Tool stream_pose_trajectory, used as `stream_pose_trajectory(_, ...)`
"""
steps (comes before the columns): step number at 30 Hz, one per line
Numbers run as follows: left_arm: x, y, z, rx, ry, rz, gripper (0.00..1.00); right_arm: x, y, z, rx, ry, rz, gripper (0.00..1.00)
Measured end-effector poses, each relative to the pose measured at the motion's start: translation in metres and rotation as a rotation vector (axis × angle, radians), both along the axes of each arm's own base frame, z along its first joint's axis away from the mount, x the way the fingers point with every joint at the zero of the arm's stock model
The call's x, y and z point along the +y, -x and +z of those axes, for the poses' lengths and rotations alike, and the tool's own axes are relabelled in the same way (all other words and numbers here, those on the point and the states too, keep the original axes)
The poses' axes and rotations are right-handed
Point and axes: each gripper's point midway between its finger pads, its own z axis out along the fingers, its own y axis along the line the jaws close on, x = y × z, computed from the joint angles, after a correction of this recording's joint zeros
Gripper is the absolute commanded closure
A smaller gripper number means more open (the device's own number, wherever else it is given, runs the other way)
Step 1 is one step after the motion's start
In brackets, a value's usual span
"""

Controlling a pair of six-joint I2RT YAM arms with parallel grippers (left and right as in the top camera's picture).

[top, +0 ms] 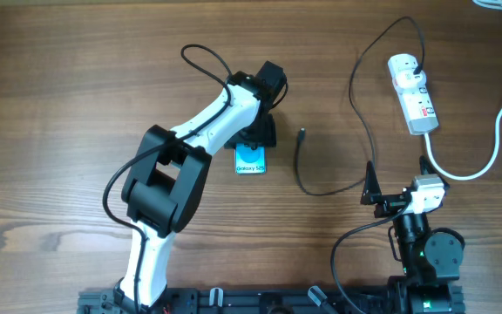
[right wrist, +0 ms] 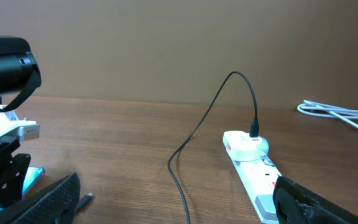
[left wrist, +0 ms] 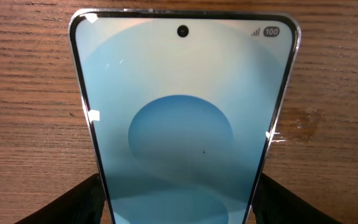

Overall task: Plug charger to phone and switch on socket
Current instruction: 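Close the left gripper on the phone's bottom edge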

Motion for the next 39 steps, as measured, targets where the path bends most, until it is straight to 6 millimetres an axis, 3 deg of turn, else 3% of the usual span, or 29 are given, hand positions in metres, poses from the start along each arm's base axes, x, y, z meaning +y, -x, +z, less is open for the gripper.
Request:
stream_pose_trajectory(10, -0.001, -0.001, 0.005, -0.011, 0.008, 0.000, 0.28, 0.000, 0.000, 0.000, 0.000, 0.000, 0.000, 0.00)
stream_pose_trajectory(15, -0.007, 0.000, -0.006, -0.018, 0.050, 0.001, 0.25, 0.000, 0.000, 0.000, 0.000, 0.000, 0.000, 0.00)
stream_pose_trajectory(19, -0.006, 0.002, -0.006, -0.025, 0.060, 0.004, 0.09, 0.000, 0.000, 0.000, 0.000, 0.000, 0.000, 0.00)
stream_pose_trajectory(24, -0.009, -0.006, -0.005, -0.063, 0.066, 0.009, 0.05, 0.000, 0.000, 0.000, 0.000, 0.000, 0.000, 0.00)
stream_pose_trajectory(34, -0.013, 0.000, -0.007, -0.118, 0.013, -0.048, 0.07, 0.000, 0.000, 0.000, 0.000, 0.000, 0.000, 0.00)
stream_pose_trajectory(39, -0.013, 0.001, -0.007, -0.122, 0.017, -0.051, 0.27, 0.000, 0.000, 0.000, 0.000, 0.000, 0.000, 0.00)
